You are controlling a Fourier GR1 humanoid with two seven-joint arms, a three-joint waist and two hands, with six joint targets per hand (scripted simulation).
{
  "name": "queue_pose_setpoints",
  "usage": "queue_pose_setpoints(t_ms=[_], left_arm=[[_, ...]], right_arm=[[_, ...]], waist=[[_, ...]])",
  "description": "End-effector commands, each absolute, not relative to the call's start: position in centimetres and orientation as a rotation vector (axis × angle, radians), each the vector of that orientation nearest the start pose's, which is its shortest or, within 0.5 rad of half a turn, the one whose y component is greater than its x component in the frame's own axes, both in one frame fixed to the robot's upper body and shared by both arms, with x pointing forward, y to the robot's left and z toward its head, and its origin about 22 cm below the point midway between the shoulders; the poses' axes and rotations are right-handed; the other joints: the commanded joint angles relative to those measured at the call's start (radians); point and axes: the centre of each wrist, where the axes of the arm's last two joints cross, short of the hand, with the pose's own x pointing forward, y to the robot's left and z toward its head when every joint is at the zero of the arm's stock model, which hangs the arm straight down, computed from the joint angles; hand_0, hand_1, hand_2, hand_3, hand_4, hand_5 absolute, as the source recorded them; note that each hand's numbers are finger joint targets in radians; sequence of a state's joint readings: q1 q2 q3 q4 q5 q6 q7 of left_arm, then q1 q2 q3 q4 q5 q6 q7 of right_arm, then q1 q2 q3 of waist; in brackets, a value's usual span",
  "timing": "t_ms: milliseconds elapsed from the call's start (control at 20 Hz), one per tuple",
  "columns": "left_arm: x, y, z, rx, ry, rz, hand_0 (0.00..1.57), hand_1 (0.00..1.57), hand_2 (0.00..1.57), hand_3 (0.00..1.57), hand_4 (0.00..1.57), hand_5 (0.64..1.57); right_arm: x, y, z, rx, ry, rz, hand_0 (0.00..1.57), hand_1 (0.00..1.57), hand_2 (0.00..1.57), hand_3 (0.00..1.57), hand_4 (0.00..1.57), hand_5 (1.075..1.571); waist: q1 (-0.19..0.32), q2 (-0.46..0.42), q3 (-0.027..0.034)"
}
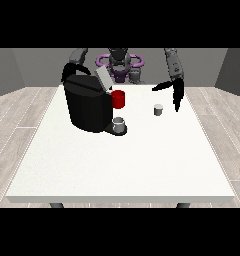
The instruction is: Insert the coffee pod into the coffee machine and close the lid
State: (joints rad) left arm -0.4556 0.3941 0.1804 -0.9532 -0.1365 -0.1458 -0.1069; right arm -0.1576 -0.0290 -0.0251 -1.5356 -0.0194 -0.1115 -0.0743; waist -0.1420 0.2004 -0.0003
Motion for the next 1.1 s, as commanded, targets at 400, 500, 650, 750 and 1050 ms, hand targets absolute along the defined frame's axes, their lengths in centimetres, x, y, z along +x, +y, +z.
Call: queue_pose_setpoints(t_ms=[400, 500, 650, 750, 1050], left_arm=[[35.1, 32.2, -1.1, 0.392, -1.34, -0.509, 0.45, 0.45, 0.61, 0.3, 0.0, 1.571], [36.1, 32.7, 0.7, 0.412, -1.323, -0.51, 0.7, 0.7, 0.78, 0.43, 0.0, 1.571], [35.1, 34.4, -0.9, 0.49, -1.304, -0.558, 0.62, 0.62, 0.74, 0.48, 0.0, 1.571], [36.2, 34.7, 0.9, 0.5, -1.309, -0.612, 0.63, 0.63, 0.76, 0.49, 0.0, 1.571], [35.2, 34.6, -1.7, 0.599, -1.282, -0.685, 0.61, 0.61, 0.75, 0.48, 0.0, 1.571]], right_arm=[[29.4, -22.1, 3.2, -0.129, -1.645, -0.042, 0.0, 0.0, 0.0, 0.0, 0.42, 1.571], [29.3, -22.2, 0.6, -0.176, -1.638, -0.031, 0.0, 0.0, 0.0, 0.0, 0.41, 1.571], [28.6, -20.7, 2.0, -0.12, -1.67, -0.029, 0.0, 0.0, 0.0, 0.0, 0.43, 1.571], [29.3, -21.9, 1.2, -0.118, -1.67, -0.058, 0.0, 0.0, 0.0, 0.0, 0.39, 1.571], [28.6, -20.0, 2.2, -0.076, -1.684, -0.008, 0.0, 0.0, 0.0, 0.0, 0.48, 1.571]], waist=[[0.015, -0.04, 0.0], [0.042, -0.031, 0.0003], [-0.005, -0.021, 0.0], [0.006, -0.004, 0.0003], [-0.036, 0.007, -0.0002]])
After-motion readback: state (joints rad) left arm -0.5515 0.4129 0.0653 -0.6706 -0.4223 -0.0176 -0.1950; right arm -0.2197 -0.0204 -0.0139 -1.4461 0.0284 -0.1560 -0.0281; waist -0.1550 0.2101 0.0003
